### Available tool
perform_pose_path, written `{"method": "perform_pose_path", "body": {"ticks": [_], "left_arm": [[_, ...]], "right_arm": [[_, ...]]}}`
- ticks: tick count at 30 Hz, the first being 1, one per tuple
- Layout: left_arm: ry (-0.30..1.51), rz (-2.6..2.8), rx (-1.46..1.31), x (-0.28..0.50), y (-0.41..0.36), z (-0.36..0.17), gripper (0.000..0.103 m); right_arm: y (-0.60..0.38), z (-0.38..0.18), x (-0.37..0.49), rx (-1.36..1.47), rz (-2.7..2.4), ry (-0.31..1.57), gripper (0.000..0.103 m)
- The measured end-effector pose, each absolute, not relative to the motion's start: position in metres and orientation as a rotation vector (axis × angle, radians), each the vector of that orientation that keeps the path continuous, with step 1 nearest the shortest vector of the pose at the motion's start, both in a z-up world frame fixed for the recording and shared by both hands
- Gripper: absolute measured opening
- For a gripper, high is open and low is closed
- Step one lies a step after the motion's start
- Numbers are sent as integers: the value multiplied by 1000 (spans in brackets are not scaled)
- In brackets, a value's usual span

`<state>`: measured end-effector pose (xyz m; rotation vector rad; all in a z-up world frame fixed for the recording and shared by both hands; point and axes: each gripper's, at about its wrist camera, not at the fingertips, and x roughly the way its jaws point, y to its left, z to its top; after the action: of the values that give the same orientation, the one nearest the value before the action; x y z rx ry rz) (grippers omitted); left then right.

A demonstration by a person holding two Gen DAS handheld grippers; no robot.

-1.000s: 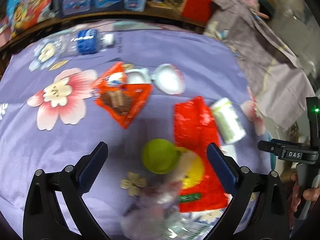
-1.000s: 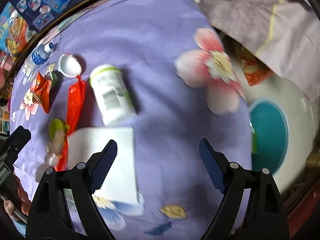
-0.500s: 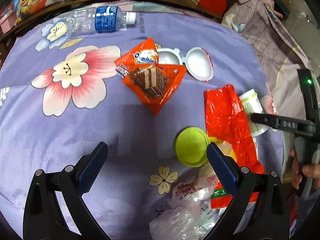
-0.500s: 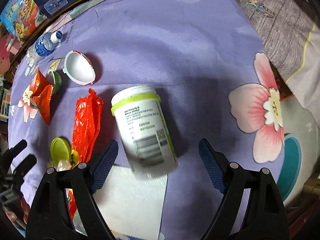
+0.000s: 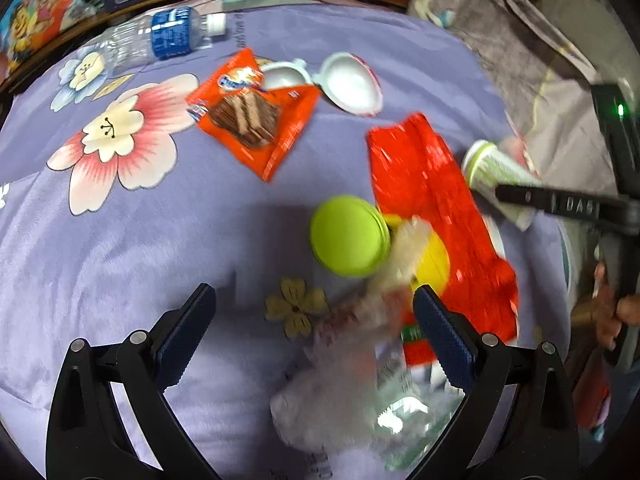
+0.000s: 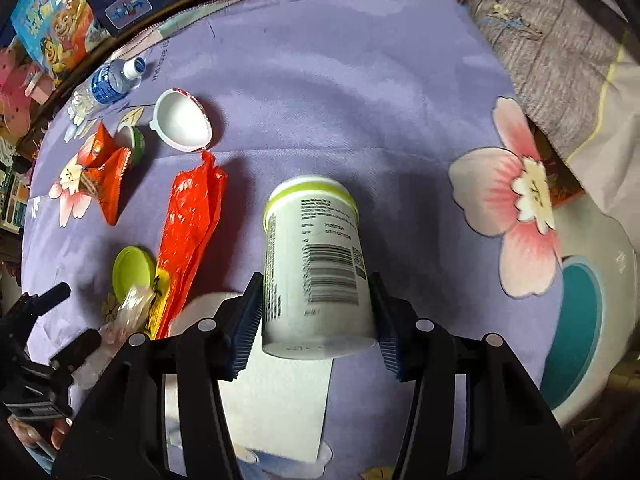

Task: Collect trash
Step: 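Grasp the white pill bottle with the right tool while the left tool grasps the clear plastic wrapper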

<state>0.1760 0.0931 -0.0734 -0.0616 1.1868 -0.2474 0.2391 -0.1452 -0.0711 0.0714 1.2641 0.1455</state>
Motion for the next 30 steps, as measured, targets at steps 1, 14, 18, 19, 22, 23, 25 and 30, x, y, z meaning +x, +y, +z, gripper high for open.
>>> {"method": "perform_pose_path", "body": {"ticks": [1, 14, 18, 19, 22, 23, 25, 30], "left_arm": [[1190, -252, -50, 172, 92, -73, 99], [1206, -217, -144, 97, 75, -60, 99], [1232, -155, -207, 88, 69, -76, 99], [1235, -131, -223, 88, 68, -80, 99], [1246, -98, -283, 92, 68, -89, 99], [1244, -83, -285, 94, 67, -90, 99], [1253, -67, -275, 97, 64, -94, 99], [1257, -57, -210, 93, 59, -101, 78]], "right_arm": [[-146, -69, 233, 74, 148, 1261, 49], [-153, -57, 157, 112, 200, 1218, 48], [-166, -67, 134, 135, 206, 1234, 49], [-170, -71, 129, 143, 206, 1243, 49], [-178, -81, 121, 169, 223, 1272, 48], [-178, -83, 120, 166, 228, 1280, 49], [-177, -89, 117, 163, 240, 1301, 49], [-173, -104, 118, 167, 271, 1348, 49]]}}
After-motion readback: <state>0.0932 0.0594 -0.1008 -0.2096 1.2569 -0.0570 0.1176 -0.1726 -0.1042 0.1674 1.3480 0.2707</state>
